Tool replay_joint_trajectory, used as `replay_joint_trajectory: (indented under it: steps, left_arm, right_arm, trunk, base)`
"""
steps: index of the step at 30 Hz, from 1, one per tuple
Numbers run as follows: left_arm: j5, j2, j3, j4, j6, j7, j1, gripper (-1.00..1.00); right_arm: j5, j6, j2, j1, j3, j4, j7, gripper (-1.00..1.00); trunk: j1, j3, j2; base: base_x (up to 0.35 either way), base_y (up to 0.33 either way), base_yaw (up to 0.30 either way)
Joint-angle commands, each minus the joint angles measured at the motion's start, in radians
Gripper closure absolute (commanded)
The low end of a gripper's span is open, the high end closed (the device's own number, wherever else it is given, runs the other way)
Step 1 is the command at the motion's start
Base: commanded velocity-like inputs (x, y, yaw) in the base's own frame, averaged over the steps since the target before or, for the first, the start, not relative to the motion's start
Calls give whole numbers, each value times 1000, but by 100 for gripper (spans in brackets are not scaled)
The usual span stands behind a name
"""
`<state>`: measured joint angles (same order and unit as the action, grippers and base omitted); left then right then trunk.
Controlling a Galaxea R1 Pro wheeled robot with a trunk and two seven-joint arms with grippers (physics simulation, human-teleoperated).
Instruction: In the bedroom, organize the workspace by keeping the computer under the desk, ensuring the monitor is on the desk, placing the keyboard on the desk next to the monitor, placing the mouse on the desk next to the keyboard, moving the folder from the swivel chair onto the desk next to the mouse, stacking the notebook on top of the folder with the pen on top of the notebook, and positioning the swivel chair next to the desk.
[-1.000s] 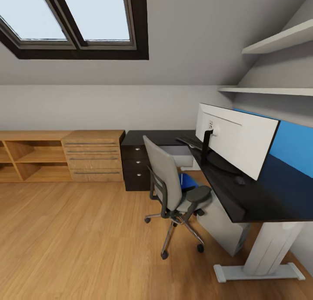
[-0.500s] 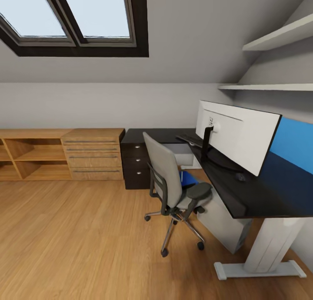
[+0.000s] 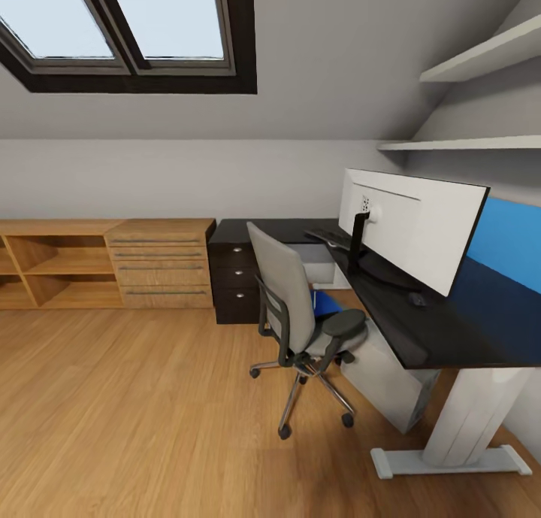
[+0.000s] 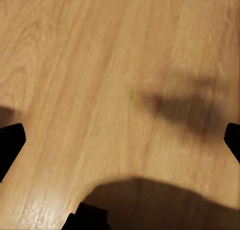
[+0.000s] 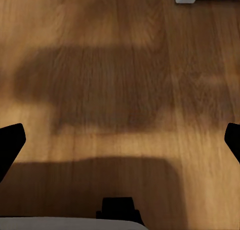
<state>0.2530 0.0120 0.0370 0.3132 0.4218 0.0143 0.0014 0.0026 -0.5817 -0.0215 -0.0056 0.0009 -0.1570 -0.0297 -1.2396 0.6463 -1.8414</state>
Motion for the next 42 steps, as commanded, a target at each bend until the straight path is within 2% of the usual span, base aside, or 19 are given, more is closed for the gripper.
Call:
replay_joint_trajectory:
  steps: [1, 5, 7, 9, 11, 12, 14, 17, 18, 19, 23, 27, 30, 31, 33, 36, 42]
  left_arm:
    - [-3, 3, 3, 1, 1, 0, 0, -100]
    - [-5, 14, 1, 12, 0, -9, 0, -100]
    - [-6, 17, 0, 57, -14, -9, 0, -100]
    - [-7, 18, -1, 88, -35, -7, 0, -100]
    - [-8, 18, 0, 153, -113, -4, 0, -100]
    - [-8, 18, 0, 197, -184, 0, 0, -100]
    - [-8, 19, 0, 238, -245, 4, 0, -100]
    - [-9, 19, 0, 269, -283, 6, 0, -100]
    - [-10, 32, -1, 297, -314, 29, 0, -100]
    - [-12, 52, -2, 306, -343, 78, -10, -100]
    - [-11, 54, -2, 307, -395, 85, -50, -100]
    - [-10, 56, -2, 308, -445, 88, -115, -100]
    - [-10, 63, -2, 308, -458, 89, -160, -100]
    - [-10, 66, -2, 308, -464, 90, -181, -100]
    - [-10, 68, -2, 308, -473, 90, -201, -100]
    - [-11, 72, -2, 308, -493, 91, -238, -100]
    - [-10, 73, -2, 315, -501, 90, -257, -100]
  right_arm:
    - [0, -3, 0, 0, 1, 1, -3, -100]
    - [-1, -3, -8, 0, 0, 1, -3, -100]
    - [-2, -3, -24, 0, -2, 1, -3, -100]
    - [-2, -3, -27, 0, -3, 1, -3, -100]
    - [-2, -3, -31, 0, -5, 1, -4, -100]
    - [-2, -3, -32, 0, -5, 1, -4, -100]
    - [-3, -3, -32, 0, -5, 0, -4, -100]
    - [-2, -4, -32, 0, -5, -1, -4, -100]
    - [-2, -20, -30, 0, -3, -5, -3, -100]
    - [-2, -48, -28, 0, 0, -43, -3, -100]
    - [-5, -44, -27, 0, -1, -151, -4, -100]
    - [-8, -1, -24, -13, -2, -255, -15, -100]
    - [-7, 67, -15, -74, -2, -284, -34, -100]
    - [-7, 106, -10, -118, -2, -288, -41, -100]
    - [-6, 144, -7, -163, -2, -286, -46, -100]
    - [-6, 211, -5, -279, -3, -256, -52, -100]
    - [-7, 242, -6, -436, -7, -174, -54, -100]
  trunk:
    - [-4, 4, -8]
    - [-19, 17, -36]
    - [-27, 23, -50]
    - [-35, 29, -64]
    - [-42, 35, -78]
    - [-46, 39, -85]
    - [-54, 45, -99]
    - [-65, 54, -120]
    - [-69, 57, -127]
    - [-73, 60, -134]
    - [-88, 73, -162]
    - [-104, 86, -190]
    - [-115, 95, -211]
    - [-119, 98, -218]
    - [-127, 104, -232]
    - [-138, 114, -253]
    - [-161, 133, -295]
  base:
    - [0, 0, 0]
    - [0, 0, 0]
    - [0, 0, 0]
    - [0, 0, 0]
    - [0, 0, 0]
    - [0, 0, 0]
    - [0, 0, 0]
    - [0, 0, 0]
    - [0, 0, 0]
    - [0, 0, 0]
    - [0, 0, 0]
    - [0, 0, 0]
    - [0, 0, 0]
    - [0, 0, 0]
    - [0, 0, 0]
    - [0, 0, 0]
    - [0, 0, 0]
